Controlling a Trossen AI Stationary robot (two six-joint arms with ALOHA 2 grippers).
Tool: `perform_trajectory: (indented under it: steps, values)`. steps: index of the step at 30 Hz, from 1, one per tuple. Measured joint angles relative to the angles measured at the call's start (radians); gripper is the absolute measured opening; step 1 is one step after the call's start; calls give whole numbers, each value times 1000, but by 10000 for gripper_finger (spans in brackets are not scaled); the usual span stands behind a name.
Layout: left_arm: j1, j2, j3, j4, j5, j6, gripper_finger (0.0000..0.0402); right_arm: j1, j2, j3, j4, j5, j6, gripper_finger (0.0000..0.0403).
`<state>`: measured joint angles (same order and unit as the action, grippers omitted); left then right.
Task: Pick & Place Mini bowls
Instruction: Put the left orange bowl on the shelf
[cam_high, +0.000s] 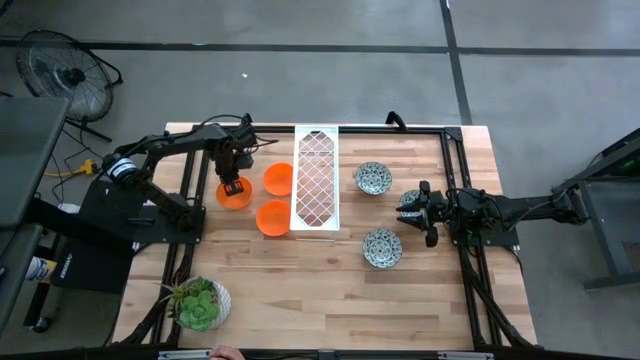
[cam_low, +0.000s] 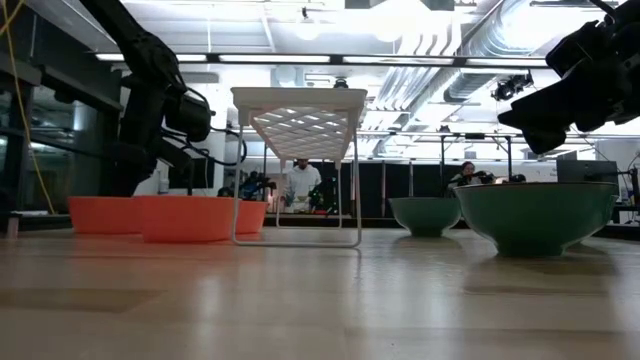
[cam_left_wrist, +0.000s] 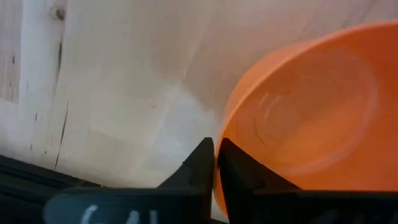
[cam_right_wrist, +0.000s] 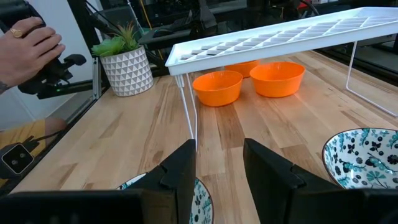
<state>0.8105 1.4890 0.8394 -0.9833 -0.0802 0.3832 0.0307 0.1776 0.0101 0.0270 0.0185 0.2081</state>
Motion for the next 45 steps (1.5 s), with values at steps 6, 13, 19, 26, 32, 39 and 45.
perform_trajectory:
  steps: [6,13,19,26,32,39,45]
  values:
    - [0,0,0,4,33,32,4,0,0,0,0,0,0,122]
    - [-9,-74,-2,1,44,27,2,0,0,0,0,0,0,122]
    - [-7,-195,-2,-36,59,5,1,0,0,0,0,0,0,122]
    - [-7,-298,14,-45,147,1,1,0,0,0,0,0,0,122]
    - [-7,-319,116,-103,191,1,0,0,0,0,0,0,0,122]
    - [-13,-320,240,-120,294,17,0,0,0,0,0,0,0,122]
    - [-61,-294,331,-115,302,11,0,0,0,0,0,0,0,122]
